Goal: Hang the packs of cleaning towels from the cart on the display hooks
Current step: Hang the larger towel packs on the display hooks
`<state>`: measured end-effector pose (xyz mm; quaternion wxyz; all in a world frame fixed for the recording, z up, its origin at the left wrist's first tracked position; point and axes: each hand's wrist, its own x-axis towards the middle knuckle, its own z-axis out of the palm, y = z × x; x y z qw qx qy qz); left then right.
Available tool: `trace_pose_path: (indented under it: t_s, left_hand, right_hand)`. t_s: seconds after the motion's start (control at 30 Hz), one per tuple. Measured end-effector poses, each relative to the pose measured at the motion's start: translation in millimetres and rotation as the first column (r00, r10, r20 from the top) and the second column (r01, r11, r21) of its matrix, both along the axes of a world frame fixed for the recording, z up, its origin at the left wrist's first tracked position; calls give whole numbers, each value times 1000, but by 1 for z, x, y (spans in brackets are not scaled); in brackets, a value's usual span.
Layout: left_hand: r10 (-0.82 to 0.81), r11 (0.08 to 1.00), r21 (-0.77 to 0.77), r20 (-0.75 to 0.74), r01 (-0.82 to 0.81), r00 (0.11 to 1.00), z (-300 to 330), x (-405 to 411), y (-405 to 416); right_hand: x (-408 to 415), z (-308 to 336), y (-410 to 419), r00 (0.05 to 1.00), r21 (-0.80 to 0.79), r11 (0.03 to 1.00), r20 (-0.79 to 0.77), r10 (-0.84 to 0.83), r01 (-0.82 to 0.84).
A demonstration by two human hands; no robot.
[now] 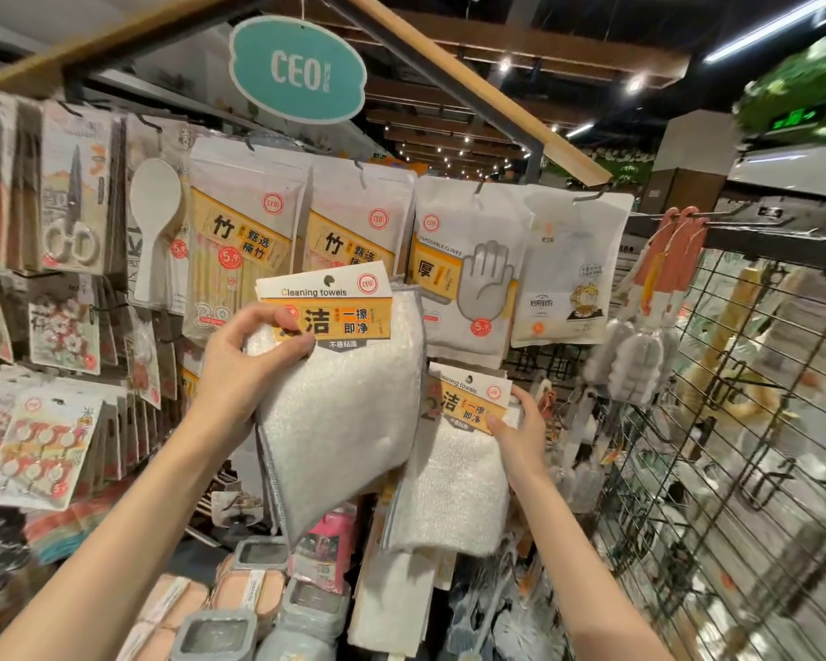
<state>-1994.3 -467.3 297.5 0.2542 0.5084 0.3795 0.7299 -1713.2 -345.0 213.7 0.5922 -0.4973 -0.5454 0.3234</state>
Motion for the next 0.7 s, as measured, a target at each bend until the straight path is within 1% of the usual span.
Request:
trace_pose_path:
  t_s: [0.13, 0.23, 0.37, 0.53, 0.7]
  left_hand:
    - [1, 1000, -26, 1, -1, 1000, -9, 1, 5]
    - [-6, 999, -36, -10, 6, 1000, -11, 0, 8]
    - [-2, 999, -49, -27, 1, 1000, -9, -2, 11]
    - [-17, 1000, -2, -55, 17, 998, -1, 0, 12]
    - [-28, 999, 16, -34, 29, 999, -4, 3, 12]
  right_hand:
    - [-1, -6, 15, 999, -71, 997, -17, -42, 41]
    - [-2, -7, 21, 997, -48, 996, 2, -73, 73]
    - [-3, -11, 24, 998, -39, 997, 10, -66, 66]
    - [1, -21, 20, 996, -29, 997, -45, -74, 73]
    - [-2, -28, 18, 995, -37, 995, -41, -95, 94]
